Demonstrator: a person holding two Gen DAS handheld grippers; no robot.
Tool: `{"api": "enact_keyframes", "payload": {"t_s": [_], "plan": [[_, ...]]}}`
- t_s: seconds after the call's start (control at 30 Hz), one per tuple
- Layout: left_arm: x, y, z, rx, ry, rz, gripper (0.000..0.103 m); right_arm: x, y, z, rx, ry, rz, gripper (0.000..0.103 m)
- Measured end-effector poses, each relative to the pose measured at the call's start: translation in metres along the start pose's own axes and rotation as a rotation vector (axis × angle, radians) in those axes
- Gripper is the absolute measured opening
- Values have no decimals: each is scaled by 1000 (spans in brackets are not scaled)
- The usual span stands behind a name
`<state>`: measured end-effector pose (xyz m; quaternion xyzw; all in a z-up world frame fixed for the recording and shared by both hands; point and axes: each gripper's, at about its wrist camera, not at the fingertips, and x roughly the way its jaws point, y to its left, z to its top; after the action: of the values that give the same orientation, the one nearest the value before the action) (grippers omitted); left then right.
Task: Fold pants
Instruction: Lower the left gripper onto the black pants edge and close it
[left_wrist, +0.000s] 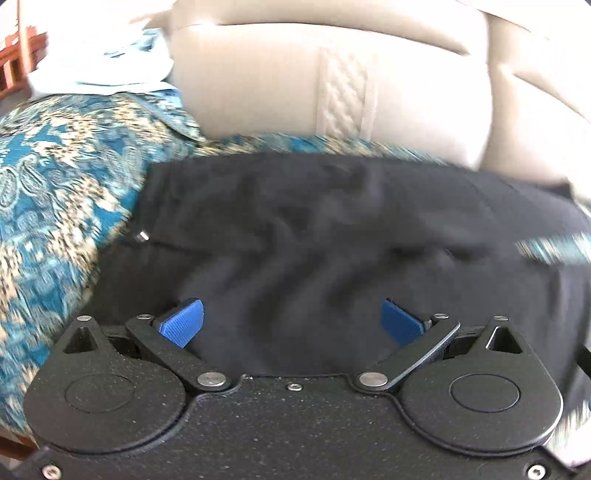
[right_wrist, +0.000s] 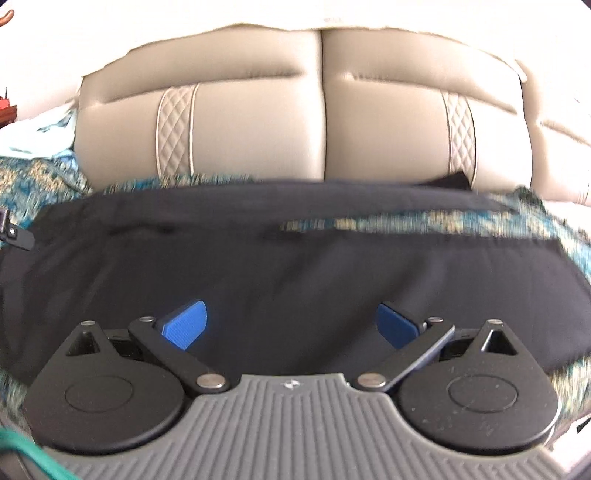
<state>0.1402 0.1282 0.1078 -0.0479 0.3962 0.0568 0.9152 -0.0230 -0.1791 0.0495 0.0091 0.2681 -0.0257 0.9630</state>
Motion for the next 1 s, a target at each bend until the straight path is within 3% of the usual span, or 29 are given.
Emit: {"api": "enact_keyframes", "payload": {"t_s": [0.13, 0.27, 0.43, 0.5, 0.57, 0.67, 0.83, 0.93, 1.0], "plan": [[35, 23, 55, -116, 37, 55, 103, 18, 4, 28, 18, -39, 6, 103], [73, 49, 101, -313, 52, 132, 103, 42, 12, 47, 42, -59, -5, 103], [124, 81, 136, -571, 79, 78, 101, 68, 28, 59, 110, -11, 1, 103], [145, 88, 144, -650, 79, 91, 101, 72, 38, 58, 132, 0, -7, 103], [168, 92, 151, -693, 83, 134, 101, 72, 50, 57, 119, 9, -15, 103], [199, 92, 158, -711, 90, 206, 100, 65, 69, 57, 61, -48, -21, 103], [235, 90, 160, -805, 59, 325, 102, 62, 92, 59, -8, -145, -119, 103], [250, 80, 169, -773, 30, 414, 103, 65, 98, 55, -3, -133, -101, 103], [261, 79, 170, -783, 59, 453, 103, 67, 100, 55, -8, -111, -70, 103]]}}
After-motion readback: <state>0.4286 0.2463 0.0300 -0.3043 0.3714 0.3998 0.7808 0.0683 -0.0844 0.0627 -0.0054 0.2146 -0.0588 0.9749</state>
